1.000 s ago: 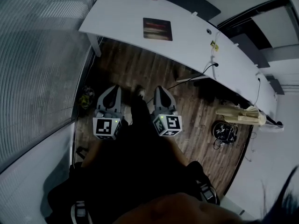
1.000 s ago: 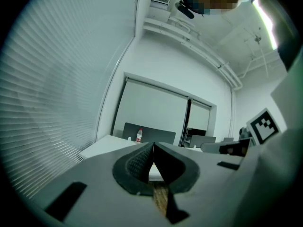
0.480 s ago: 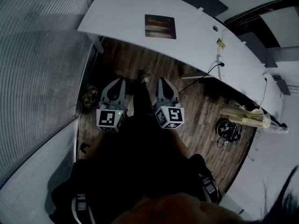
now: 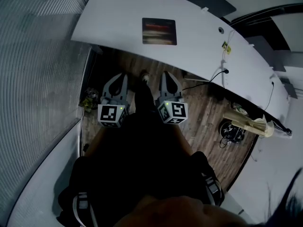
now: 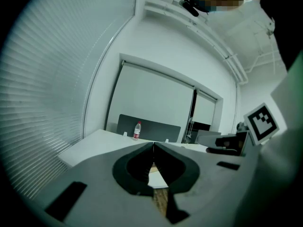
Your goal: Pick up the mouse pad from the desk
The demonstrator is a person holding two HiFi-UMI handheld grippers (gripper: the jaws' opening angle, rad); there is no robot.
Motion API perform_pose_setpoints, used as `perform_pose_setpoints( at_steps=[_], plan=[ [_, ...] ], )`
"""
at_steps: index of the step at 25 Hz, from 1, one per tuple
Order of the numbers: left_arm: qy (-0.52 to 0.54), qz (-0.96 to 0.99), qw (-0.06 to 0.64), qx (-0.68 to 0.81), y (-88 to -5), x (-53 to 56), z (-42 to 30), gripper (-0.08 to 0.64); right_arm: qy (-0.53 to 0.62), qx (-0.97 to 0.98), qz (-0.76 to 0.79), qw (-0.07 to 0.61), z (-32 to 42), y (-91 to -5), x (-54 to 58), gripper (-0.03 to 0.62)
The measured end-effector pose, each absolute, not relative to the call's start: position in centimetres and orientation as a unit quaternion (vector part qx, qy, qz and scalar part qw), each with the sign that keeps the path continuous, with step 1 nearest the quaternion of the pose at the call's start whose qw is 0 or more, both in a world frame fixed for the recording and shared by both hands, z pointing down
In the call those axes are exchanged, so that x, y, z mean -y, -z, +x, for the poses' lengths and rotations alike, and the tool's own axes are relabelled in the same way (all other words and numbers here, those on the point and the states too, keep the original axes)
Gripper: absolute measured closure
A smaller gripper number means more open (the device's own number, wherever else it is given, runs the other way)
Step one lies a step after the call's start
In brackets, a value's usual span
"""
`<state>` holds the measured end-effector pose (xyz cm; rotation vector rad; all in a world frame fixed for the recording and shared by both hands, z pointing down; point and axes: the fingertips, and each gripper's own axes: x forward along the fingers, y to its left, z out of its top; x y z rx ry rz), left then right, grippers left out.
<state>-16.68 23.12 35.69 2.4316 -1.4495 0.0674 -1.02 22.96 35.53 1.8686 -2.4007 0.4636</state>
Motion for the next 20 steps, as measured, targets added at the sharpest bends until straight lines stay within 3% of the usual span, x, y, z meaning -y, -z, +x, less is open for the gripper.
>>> perform_pose_setpoints(
  at_steps=[20],
  plan=[
    [-0.056, 0.822, 0.180, 0.538, -37.1, -3.8, -5.6, 0.557, -0.179, 0.795, 0.576, 0.062, 10.9, -38.2, -3.4, 0.592]
  ],
)
